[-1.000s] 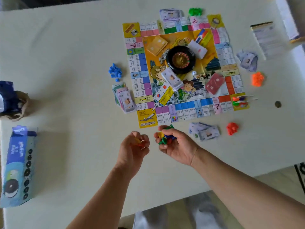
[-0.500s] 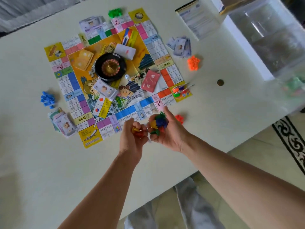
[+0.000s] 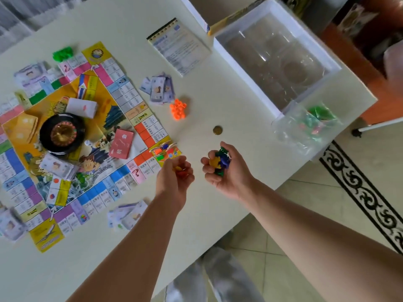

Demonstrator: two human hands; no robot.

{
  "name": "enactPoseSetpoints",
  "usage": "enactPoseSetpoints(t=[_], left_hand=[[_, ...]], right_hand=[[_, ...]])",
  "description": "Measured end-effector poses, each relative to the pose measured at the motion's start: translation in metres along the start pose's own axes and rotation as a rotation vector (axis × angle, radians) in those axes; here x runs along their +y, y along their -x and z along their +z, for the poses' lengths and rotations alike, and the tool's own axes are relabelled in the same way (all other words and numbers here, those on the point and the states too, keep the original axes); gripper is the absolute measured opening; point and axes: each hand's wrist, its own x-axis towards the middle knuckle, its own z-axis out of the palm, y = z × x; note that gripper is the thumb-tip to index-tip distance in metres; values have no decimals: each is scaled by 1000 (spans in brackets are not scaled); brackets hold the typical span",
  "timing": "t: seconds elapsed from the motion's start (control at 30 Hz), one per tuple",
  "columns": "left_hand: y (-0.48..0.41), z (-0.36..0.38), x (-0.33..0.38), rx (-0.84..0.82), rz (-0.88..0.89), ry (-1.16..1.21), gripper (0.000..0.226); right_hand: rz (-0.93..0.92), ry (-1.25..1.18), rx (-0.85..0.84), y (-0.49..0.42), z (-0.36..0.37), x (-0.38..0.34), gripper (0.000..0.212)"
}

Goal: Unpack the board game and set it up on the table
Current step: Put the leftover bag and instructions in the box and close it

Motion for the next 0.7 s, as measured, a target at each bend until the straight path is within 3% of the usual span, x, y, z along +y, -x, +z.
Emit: enactPoseSetpoints(t=[0.23,0.37,0.6,0.7], left_hand=[[-9,76,-26,34,-8,-439,32],[-16,118,-32,-51,9,-641,34],[-43,178,-44,-159,112,-901,37],[-62,197,-58,-195,251,-1027,31]], right_hand=[[-119,-86,47,21,-41,-57,39],[-174,-100,67,25,-57,-95,30],[-233,27,309,21,-87,-144,27],[-210,224,475,19,-98,-156,27]])
